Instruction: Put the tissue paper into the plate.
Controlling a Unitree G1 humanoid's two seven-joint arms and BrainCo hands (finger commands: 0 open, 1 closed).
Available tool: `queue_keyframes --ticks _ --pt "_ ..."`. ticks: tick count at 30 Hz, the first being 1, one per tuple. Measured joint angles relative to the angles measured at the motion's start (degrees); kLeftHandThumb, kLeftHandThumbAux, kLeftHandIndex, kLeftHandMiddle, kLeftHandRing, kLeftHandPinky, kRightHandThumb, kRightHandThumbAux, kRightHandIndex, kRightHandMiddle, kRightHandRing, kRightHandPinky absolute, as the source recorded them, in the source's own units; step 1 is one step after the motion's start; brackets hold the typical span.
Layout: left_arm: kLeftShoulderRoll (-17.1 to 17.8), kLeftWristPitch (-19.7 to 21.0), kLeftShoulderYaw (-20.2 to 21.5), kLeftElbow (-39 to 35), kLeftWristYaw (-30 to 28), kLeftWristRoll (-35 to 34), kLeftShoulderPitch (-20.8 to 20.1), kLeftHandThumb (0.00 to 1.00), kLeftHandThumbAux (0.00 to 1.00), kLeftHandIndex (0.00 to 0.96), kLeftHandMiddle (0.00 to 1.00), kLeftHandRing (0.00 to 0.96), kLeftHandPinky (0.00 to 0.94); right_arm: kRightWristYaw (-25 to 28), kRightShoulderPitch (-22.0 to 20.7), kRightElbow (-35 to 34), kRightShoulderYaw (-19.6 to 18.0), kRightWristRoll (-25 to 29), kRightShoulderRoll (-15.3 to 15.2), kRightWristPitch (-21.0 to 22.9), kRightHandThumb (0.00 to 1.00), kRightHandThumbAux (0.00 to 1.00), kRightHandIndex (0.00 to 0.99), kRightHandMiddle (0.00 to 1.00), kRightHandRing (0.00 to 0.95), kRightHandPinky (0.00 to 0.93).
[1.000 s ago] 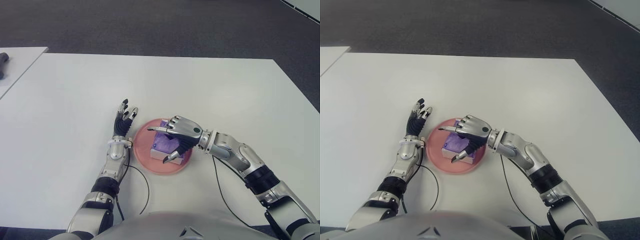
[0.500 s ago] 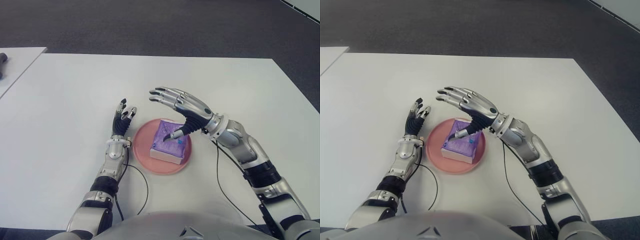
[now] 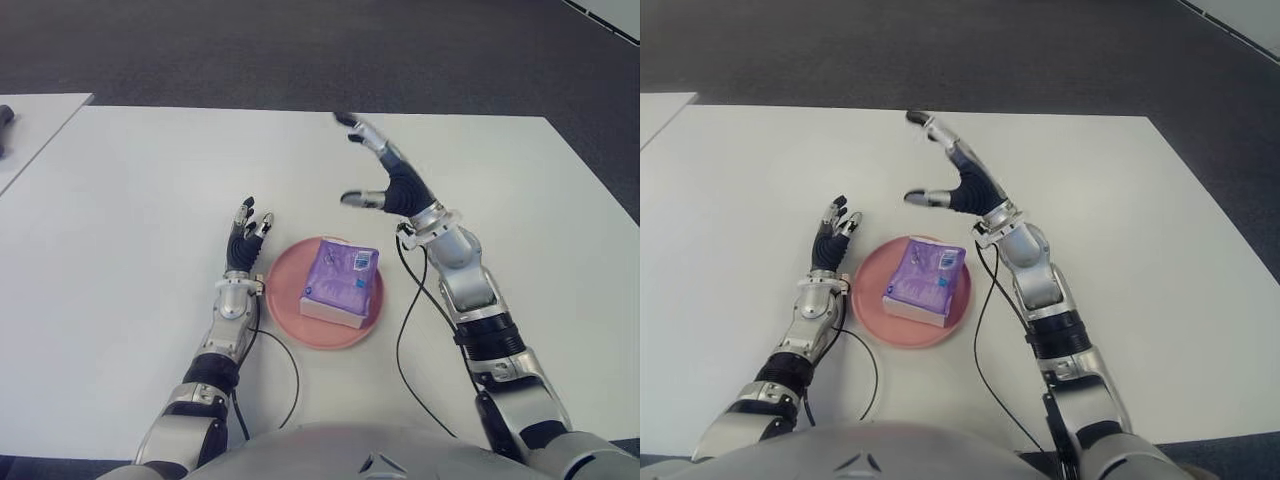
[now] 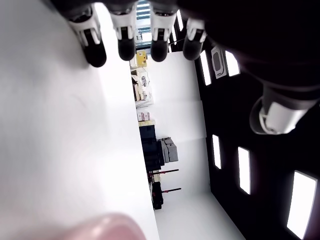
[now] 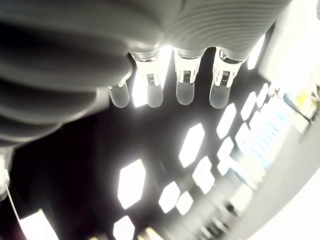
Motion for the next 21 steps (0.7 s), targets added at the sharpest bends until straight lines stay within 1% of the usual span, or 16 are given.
queue_keyframes --ticks 3,5,7,8,10,11,12,13,14,15,16,17,18,19,20,21 --pt "-0.06 -0.01 0.0 0.0 0.0 -0.09 0.06 0.0 0.411 0.0 0.0 0.0 0.0 -2.3 -0.9 3.98 -2.27 1.75 2.61 -3.17 0.086 0.479 0.0 0.0 0.0 0.0" --pt "-0.16 -0.11 -0.02 0.0 0.0 -0.08 0.07 0.0 0.412 0.0 0.0 0.0 0.0 -3.07 -1.7 7.38 -4.06 2.94 3.26 -4.95 0.074 0.495 0.005 0.0 0.0 0.0" --pt "-0.17 -0.32 0.01 0.0 0.0 -0.1 0.1 0.0 0.415 0.0 0.0 0.0 0.0 -2.79 -2.9 11.63 -6.3 6.24 3.76 -6.21 0.069 0.515 0.019 0.0 0.0 0.0" --pt "-0.16 -0.48 0.04 0.0 0.0 -0.1 0.11 0.0 0.415 0.0 0.0 0.0 0.0 -2.59 -3.51 13.46 -7.54 8.18 4.16 -6.37 0.131 0.544 0.151 0.0 0.0 0.0" --pt "-0.15 -0.82 0.05 0.0 0.0 -0.09 0.12 0.0 0.416 0.0 0.0 0.0 0.0 -2.04 -3.96 15.01 -9.64 12.77 5.5 -6.34 0.188 0.569 0.268 0.0 0.0 0.0" --pt "-0.14 -0.9 0.07 0.0 0.0 -0.08 0.12 0.0 0.416 0.0 0.0 0.0 0.0 -1.73 -4.07 15.25 -10.67 14.99 6.44 -6.36 0.286 0.599 0.299 0.009 0.0 0.0" --pt "-0.13 -0.94 0.09 0.0 0.01 -0.06 0.13 0.0 0.415 0.0 0.0 0.0 0.0 -1.61 -4.16 15.3 -11.65 17.67 7.47 -6.37 0.43 0.641 0.345 0.023 0.0 0.0" --pt "-0.13 -0.97 0.1 0.01 0.09 -0.05 0.15 0.0 0.417 0.0 0.0 0.0 0.0 -1.38 -4.3 15.3 -12.44 19.76 8.66 -6.41 0.52 0.669 0.373 0.04 0.0 0.0" --pt "-0.14 -0.97 0.1 0.03 0.17 -0.03 0.14 0.0 0.418 0.0 0.0 0.0 0.0 -1.39 -4.4 15.25 -13.22 21.53 9.8 -6.61 0.577 0.687 0.391 0.05 0.0 0.0" --pt "-0.14 -0.97 0.06 0.05 0.19 0.01 0.13 0.0 0.419 0.0 0.0 0.0 0.0 -1.45 -4.41 15.17 -13.94 22.84 10.87 -6.93 0.598 0.694 0.398 0.054 0.0 0.0" --pt "-0.16 -0.98 0.04 0.04 0.19 0.01 0.14 0.0 0.421 0.0 0.0 0.0 0.0 -1.61 -4.4 15.1 -14.48 23.34 11.5 -7.17 0.449 0.656 0.383 0.056 0.0 0.0" --pt "-0.22 -1.01 0.02 0.04 0.19 0.0 0.15 0.0 0.422 0.0 0.0 0.0 0.0 -2.06 -4.35 14.99 -14.82 23.37 12.08 -7.3 0.381 0.642 0.335 0.053 0.0 0.0" --pt "-0.28 -1.03 -0.04 0.02 0.19 0.01 0.16 0.0 0.424 0.0 0.0 0.0 0.0 -3.01 -4.13 14.58 -15.0 22.46 12.63 -7.37 0.283 0.622 0.265 0.048 0.0 0.0" --pt "-0.41 -1.08 -0.11 -0.02 0.19 0.02 0.2 0.0 0.425 0.0 0.0 0.0 0.0 -3.97 -3.75 14.16 -15.17 21.81 13.06 -7.54 0.214 0.616 0.246 0.043 0.0 0.0" --pt "-0.53 -1.07 -0.12 -0.05 0.19 -0.01 0.23 0.0 0.426 0.0 0.0 0.0 0.0 -5.08 -3.19 13.57 -15.29 20.6 13.37 -7.7 0.19 0.614 0.24 0.04 0.0 0.0" --pt "-0.6 -1.07 -0.1 -0.11 0.19 -0.04 0.29 0.0 0.427 0.0 0.0 0.0 0.0 -6.14 -2.53 13.19 -15.46 19.64 13.78 -7.96 0.159 0.617 0.257 0.039 0.0 0.0"
